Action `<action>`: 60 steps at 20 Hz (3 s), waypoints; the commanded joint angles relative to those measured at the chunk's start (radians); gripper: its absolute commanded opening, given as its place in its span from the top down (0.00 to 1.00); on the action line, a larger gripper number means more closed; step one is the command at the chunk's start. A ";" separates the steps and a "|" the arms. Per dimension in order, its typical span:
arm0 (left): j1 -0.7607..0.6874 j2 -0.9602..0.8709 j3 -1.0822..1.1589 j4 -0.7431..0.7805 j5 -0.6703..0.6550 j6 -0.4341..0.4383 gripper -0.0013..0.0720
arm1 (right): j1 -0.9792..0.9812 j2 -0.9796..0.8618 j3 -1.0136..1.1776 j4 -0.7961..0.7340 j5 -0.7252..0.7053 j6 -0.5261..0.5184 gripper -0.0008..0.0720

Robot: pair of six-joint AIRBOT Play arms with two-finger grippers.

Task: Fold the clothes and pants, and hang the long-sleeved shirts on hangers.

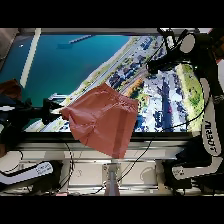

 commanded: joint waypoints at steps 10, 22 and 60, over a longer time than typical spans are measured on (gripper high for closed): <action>0.002 -0.050 0.054 -0.017 -0.004 0.192 0.96 | 0.000 0.000 0.000 0.000 -0.032 0.000 0.36; -0.211 -0.136 0.490 0.113 0.188 0.296 0.96 | 0.000 -0.094 -0.147 0.290 0.038 -0.136 0.36; -0.079 -0.204 0.554 0.348 -0.112 0.344 0.03 | 0.027 -0.378 -0.117 0.580 -0.299 -0.127 0.19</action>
